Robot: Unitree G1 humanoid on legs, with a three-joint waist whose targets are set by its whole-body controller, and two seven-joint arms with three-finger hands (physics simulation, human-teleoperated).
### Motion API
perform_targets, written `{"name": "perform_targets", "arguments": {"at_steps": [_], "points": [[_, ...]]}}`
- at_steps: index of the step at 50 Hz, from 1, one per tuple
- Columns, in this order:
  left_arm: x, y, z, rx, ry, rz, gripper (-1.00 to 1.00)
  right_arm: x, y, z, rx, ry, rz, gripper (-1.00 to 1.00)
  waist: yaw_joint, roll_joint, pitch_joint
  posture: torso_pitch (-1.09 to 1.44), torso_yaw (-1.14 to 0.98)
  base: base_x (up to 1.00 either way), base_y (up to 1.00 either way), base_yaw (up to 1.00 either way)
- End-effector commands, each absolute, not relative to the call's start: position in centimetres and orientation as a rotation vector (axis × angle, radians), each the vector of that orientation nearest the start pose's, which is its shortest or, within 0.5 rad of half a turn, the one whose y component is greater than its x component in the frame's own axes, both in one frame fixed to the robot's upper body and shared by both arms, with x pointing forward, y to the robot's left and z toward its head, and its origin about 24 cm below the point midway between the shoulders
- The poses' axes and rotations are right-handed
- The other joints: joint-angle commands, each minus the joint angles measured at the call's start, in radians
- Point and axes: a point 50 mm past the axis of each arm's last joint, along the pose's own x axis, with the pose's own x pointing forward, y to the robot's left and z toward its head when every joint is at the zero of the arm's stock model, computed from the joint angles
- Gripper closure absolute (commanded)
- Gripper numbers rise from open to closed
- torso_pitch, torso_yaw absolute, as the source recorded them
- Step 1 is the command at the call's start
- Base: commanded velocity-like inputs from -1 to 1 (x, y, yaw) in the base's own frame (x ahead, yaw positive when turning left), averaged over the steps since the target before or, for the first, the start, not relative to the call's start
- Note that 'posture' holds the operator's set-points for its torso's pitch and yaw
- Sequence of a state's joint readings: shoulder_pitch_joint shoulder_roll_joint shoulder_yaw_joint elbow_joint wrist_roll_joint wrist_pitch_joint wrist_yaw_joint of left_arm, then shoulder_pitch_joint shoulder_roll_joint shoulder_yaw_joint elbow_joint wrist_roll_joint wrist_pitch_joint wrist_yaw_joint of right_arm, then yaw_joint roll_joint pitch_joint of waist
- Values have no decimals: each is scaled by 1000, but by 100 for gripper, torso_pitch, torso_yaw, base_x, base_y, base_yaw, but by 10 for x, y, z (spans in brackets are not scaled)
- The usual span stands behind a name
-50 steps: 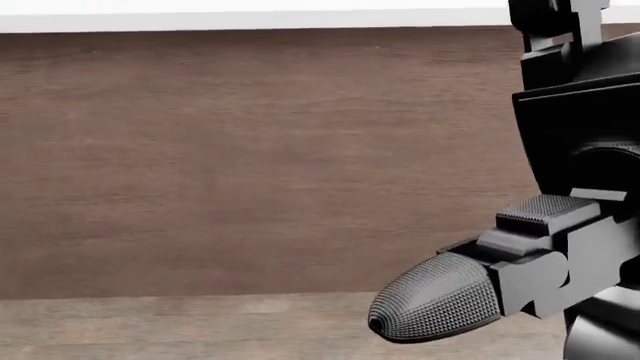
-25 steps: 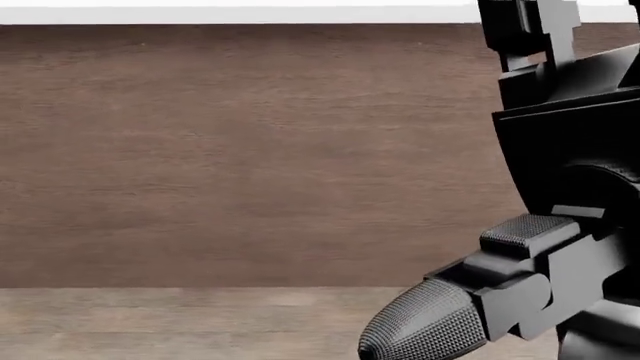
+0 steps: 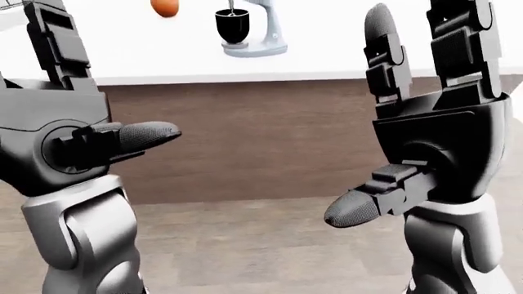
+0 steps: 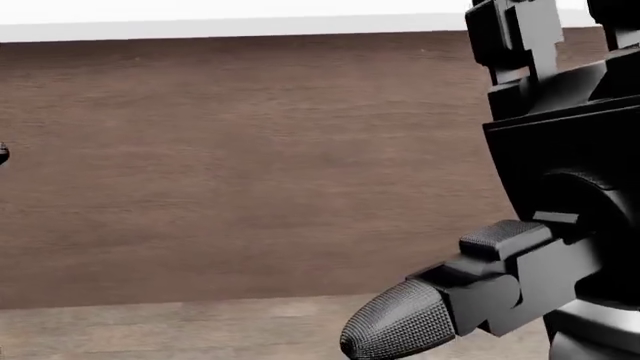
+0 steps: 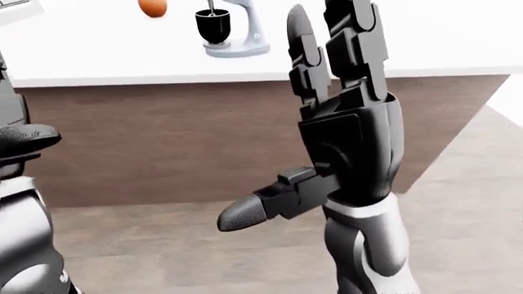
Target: Open the stand mixer head.
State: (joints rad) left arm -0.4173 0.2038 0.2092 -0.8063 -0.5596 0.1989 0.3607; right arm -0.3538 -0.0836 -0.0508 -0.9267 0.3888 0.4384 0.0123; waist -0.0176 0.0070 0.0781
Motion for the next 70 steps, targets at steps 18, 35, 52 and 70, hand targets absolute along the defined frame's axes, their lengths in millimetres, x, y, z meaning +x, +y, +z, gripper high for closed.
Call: {"name": "perform_targets", "arguments": {"at_steps": [18,35,52,70], "points": [[196,181,291,-420,-1017,23,-99,189,-123,277,192,-884,389,-100,7,-4,-42,0,0,40,0,0],[196,183,290,-418,-1015,29,-99,188,-121,277,210,-878,410,-100,29,-62,-32,0,0,38,-1,0],[197,183,291,-417,-1017,30,-100,187,-119,277,208,-868,431,-100,11,37,-16,0,0,40,0,0],[196,185,290,-417,-1017,36,-99,186,-117,275,185,-864,429,-100,15,-21,-52,0,0,45,0,0]]}}
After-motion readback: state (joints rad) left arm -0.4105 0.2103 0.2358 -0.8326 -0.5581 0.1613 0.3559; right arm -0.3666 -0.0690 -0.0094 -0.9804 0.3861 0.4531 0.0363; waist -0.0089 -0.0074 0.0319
